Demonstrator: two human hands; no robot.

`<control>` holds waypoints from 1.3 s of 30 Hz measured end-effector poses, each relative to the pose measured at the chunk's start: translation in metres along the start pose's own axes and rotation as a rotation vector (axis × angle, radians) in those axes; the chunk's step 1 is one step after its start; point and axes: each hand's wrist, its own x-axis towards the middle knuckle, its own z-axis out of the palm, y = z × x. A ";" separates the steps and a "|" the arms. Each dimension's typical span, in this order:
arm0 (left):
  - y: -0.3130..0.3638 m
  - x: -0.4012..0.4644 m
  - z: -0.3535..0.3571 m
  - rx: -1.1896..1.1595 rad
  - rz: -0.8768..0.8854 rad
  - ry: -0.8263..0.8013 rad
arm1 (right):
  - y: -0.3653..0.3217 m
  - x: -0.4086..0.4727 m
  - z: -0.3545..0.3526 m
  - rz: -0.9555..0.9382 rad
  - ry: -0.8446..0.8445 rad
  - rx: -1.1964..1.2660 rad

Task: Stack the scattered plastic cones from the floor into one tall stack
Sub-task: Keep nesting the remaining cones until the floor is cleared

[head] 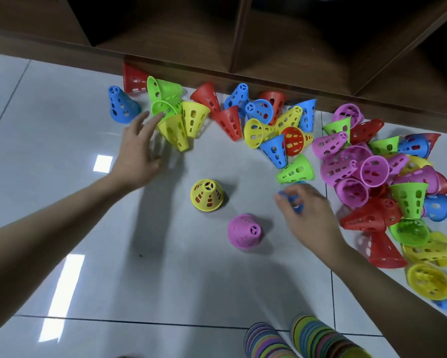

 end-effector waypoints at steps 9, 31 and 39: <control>0.004 0.037 0.006 0.192 0.135 -0.199 | 0.037 0.038 -0.011 0.394 0.104 -0.200; 0.018 -0.031 -0.012 0.397 -0.231 -0.266 | -0.010 -0.007 -0.028 0.240 -0.139 0.154; 0.051 -0.065 -0.009 -0.194 -0.423 -0.120 | -0.035 -0.045 -0.009 -0.055 -0.321 0.311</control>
